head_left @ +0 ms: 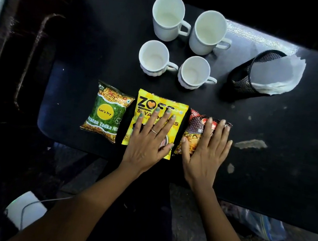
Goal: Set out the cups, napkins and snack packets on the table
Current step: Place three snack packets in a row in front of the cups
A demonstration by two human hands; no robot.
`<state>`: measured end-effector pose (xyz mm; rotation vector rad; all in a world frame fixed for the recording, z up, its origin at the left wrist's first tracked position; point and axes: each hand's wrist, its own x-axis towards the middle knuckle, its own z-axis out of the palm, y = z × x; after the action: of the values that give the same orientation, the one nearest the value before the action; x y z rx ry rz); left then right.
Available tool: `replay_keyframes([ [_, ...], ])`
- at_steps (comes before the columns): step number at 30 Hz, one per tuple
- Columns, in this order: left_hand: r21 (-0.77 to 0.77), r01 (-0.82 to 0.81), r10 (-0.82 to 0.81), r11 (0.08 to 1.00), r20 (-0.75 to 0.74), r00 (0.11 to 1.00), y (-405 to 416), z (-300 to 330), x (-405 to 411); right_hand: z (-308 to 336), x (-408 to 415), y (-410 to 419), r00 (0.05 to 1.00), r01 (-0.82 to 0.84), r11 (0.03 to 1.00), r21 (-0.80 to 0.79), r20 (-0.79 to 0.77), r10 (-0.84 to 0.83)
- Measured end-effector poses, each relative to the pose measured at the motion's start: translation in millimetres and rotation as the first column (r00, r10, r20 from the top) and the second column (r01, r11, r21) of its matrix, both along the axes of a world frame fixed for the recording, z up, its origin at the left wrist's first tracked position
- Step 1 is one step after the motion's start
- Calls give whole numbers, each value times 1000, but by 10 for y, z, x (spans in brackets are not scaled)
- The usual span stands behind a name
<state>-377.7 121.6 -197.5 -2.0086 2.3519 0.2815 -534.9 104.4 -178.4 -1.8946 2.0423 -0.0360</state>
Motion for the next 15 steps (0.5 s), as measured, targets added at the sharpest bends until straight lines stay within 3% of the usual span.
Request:
replay_keyframes([
  [15, 94, 2, 0, 996, -22, 1000, -5, 377, 116, 259, 153, 18, 1000, 7, 1000, 4, 5, -7],
])
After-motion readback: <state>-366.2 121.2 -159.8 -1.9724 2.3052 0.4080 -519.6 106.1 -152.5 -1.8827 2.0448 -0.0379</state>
